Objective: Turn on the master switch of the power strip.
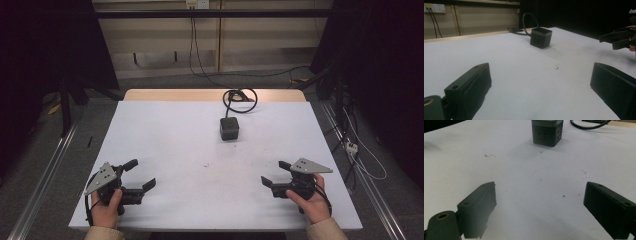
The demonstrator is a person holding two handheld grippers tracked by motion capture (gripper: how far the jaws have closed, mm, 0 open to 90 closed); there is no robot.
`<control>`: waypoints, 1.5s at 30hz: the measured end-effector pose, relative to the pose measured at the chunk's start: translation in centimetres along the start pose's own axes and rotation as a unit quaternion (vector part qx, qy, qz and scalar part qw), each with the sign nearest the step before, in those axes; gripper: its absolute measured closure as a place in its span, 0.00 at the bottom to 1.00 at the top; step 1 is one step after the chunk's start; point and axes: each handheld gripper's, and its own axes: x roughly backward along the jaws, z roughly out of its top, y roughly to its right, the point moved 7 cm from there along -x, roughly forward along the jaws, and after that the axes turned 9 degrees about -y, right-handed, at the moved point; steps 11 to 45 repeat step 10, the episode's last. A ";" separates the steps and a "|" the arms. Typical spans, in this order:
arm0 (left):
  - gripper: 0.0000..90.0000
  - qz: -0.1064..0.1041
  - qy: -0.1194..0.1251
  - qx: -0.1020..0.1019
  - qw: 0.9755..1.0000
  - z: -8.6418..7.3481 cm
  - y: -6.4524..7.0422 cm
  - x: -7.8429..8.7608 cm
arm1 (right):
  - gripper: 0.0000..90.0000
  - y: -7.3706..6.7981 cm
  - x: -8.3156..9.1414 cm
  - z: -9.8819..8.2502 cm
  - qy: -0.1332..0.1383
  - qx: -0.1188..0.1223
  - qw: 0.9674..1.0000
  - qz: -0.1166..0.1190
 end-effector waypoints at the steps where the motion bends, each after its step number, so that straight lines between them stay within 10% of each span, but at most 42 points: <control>1: 0.03 0.000 0.000 0.002 1.000 0.0 0.0 0.0 | 0.12 0.0 0.1 0.0 0.001 0.000 1.000 0.000; 45: 0.03 -0.001 -0.002 0.003 1.000 0.0 0.0 -0.1 | 0.12 0.4 0.4 -0.4 0.000 -0.004 1.000 0.000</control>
